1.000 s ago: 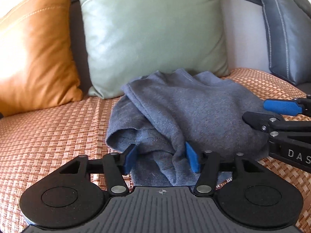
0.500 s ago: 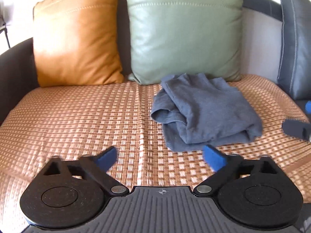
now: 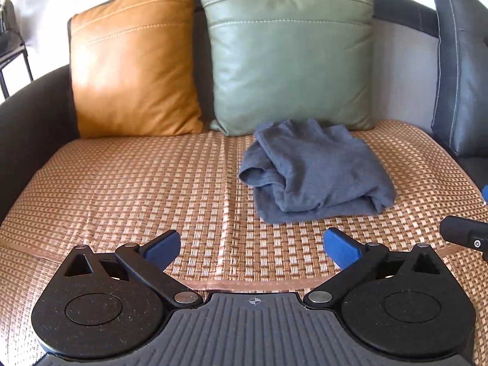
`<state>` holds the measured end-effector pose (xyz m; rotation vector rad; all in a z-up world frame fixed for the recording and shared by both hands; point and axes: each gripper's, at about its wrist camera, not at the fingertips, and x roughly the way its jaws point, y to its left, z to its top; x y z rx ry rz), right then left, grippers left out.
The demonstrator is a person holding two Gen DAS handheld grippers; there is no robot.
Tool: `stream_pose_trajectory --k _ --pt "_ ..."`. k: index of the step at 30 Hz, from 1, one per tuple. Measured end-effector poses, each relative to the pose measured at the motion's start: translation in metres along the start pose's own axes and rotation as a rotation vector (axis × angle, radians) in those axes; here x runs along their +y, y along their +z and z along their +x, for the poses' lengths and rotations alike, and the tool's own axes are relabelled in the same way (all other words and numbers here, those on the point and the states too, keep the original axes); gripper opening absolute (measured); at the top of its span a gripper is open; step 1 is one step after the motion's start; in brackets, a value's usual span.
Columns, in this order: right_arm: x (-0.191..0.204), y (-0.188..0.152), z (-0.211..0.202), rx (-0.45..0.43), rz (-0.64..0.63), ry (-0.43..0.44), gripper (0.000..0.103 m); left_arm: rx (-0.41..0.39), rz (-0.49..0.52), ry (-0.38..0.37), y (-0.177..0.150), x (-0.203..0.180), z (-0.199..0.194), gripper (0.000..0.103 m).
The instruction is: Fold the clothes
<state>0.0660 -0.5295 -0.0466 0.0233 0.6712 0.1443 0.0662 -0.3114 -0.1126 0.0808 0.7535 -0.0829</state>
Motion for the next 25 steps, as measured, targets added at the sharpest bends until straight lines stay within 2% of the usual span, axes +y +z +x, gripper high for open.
stream_pose_trajectory --k 12,16,21,25 --pt "-0.001 -0.004 0.015 0.002 0.008 0.014 0.103 -0.008 0.028 0.017 0.003 -0.014 0.006 0.103" --pt "0.0 -0.004 0.017 0.006 0.008 0.014 0.103 -0.011 0.019 -0.002 0.003 -0.014 0.007 0.103" --pt "0.001 -0.004 0.018 0.007 0.007 0.007 0.103 -0.054 0.013 0.014 0.001 -0.017 0.003 0.103" --pt "0.0 -0.003 0.02 0.011 0.005 0.006 0.103 -0.053 0.024 0.002 0.0 -0.017 0.002 0.103"
